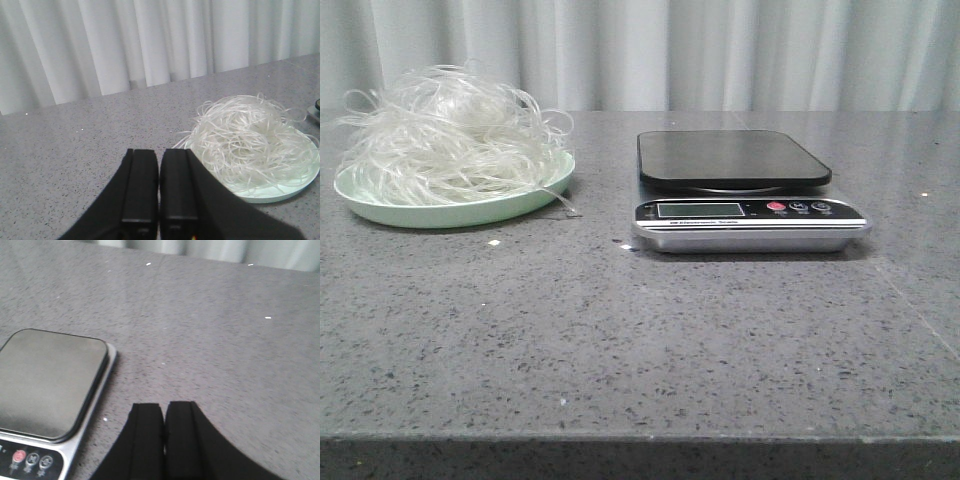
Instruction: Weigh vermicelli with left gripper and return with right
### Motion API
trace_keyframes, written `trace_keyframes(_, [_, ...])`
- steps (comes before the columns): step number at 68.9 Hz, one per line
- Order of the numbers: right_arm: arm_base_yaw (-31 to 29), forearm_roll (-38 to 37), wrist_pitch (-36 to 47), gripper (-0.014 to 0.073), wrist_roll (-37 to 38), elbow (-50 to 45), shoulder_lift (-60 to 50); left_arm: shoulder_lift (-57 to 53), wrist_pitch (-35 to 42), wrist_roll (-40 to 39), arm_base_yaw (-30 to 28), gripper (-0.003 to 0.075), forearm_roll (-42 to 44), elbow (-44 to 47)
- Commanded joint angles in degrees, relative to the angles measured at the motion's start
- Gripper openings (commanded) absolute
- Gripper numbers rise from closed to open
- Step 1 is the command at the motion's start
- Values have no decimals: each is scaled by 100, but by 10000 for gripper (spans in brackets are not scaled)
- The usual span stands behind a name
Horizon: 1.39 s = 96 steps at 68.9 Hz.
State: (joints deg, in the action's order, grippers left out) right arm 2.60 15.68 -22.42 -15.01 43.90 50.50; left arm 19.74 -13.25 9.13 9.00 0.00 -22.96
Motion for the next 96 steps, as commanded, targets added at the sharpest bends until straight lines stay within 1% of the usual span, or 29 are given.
trace_keyframes(1, [-213, -23, 551, 153, 5, -219, -528, 40, 460, -56, -7, 137, -100, -153])
trace_keyframes(18, [-247, -23, 847, 153, 5, -1163, -1766, 40, 460, -56, -7, 137, -100, -153])
trace_keyframes(25, [-247, -30, 953, 153, 5, -1437, -2124, 40, 460, -56, -7, 137, -100, -153])
trace_keyframes(40, [-247, -30, 1483, 153, 5, -1986, -2820, 40, 460, -56, -7, 137, -100, -153])
trace_keyframes(55, [-247, -30, 1591, 153, 5, -2212, -3050, 40, 460, -56, -7, 137, -100, -153])
trace_keyframes(96, [-247, -30, 1527, 151, 5, -2219, -3050, 40, 460, -56, -7, 137, -100, -153])
